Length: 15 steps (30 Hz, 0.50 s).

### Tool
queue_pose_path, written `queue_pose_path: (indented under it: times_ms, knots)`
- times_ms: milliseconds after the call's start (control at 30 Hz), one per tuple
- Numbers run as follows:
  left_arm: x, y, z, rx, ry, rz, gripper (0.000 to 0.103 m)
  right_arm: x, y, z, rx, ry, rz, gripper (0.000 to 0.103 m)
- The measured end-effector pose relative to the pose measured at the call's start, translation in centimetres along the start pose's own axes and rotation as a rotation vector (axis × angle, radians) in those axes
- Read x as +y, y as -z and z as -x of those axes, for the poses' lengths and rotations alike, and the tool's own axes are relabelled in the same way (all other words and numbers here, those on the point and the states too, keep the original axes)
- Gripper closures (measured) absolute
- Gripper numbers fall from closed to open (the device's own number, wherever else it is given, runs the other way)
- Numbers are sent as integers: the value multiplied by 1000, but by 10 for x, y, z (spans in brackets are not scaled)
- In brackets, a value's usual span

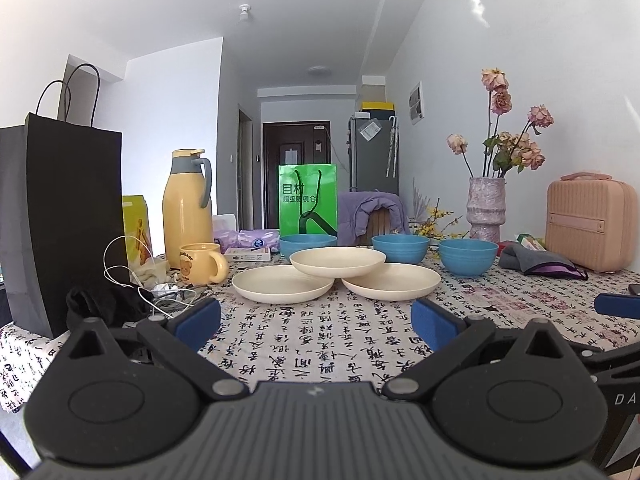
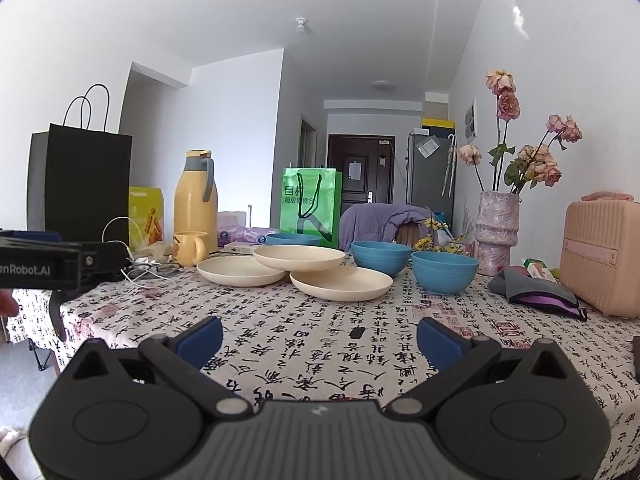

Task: Organize plates and bowls
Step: 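Close the left tool on one cream plate rim while the right tool grips another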

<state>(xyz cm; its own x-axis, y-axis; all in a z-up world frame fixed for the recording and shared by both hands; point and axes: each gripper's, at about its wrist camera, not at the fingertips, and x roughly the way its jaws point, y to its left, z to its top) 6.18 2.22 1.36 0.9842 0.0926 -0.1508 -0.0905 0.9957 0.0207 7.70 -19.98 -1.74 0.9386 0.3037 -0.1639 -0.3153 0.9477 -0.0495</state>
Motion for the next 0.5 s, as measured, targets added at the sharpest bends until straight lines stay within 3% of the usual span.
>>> queue_pose_path:
  times_ms: [267, 500]
  knots:
    - [3, -13, -46, 13, -36, -2, 0, -9, -17, -44, 8, -22, -20, 0]
    - [10, -26, -95, 41, -22, 1, 0, -23, -40, -93, 33, -46, -80, 0]
